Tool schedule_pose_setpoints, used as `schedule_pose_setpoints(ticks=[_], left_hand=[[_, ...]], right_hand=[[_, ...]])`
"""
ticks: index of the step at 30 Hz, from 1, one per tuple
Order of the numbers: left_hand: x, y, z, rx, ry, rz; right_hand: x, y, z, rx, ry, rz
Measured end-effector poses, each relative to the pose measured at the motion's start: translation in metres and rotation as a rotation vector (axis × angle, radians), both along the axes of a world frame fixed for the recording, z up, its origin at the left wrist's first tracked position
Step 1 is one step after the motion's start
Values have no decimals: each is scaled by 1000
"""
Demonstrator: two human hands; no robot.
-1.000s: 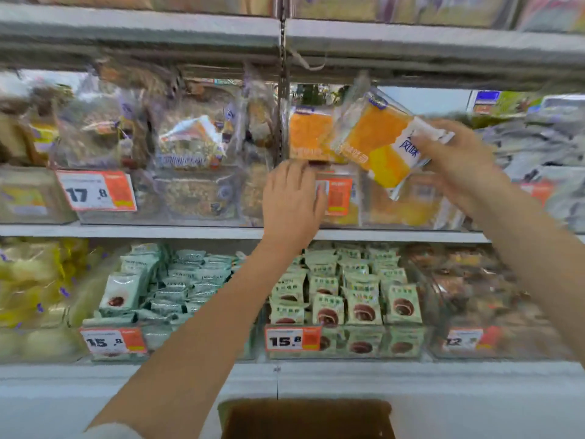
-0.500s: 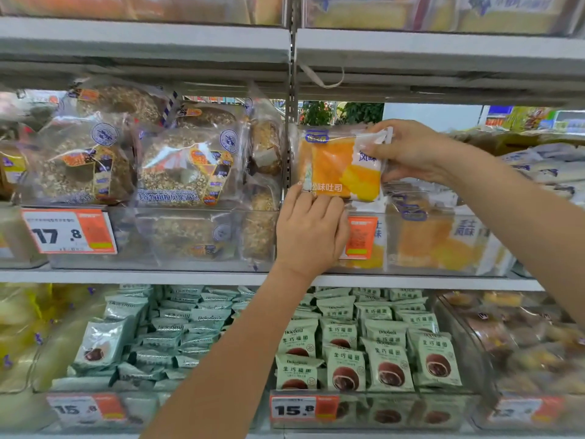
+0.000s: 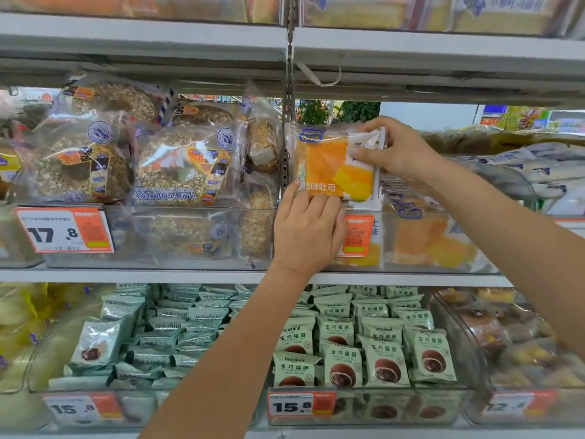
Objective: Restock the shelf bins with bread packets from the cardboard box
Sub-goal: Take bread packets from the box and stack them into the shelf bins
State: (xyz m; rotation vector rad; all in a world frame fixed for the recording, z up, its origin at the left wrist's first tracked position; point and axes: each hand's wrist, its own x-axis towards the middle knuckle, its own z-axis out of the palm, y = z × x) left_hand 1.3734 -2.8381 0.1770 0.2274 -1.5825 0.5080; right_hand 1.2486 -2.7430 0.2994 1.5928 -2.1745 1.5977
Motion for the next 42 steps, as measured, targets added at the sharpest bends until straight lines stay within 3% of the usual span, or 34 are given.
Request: schedule_pose_setpoints(ticks=[4,7,10,16,22,29,32,42], left_hand=[[0,0,0,12,-11,-15],[0,0,1,13,0,-22],[0,1,1,15,4,-23],[0,2,1,17,2,-12],[0,1,1,32,-1,9],[0,2,1,31,6,17],[0,2,0,35,1,19],[21,13,7,180,-264,42]], right_hand=[[7,14,-9,-95,21,-132],[8,22,-21,-10,92,-193],[7,25,-25,126,99,-189],[9,17,-7,31,105,-121],[5,0,-13,106,-12,-165],[1,2,-17,170,-22,-268],[4,6,-16,226,89,-269],[19,39,-22,135,142,-338]])
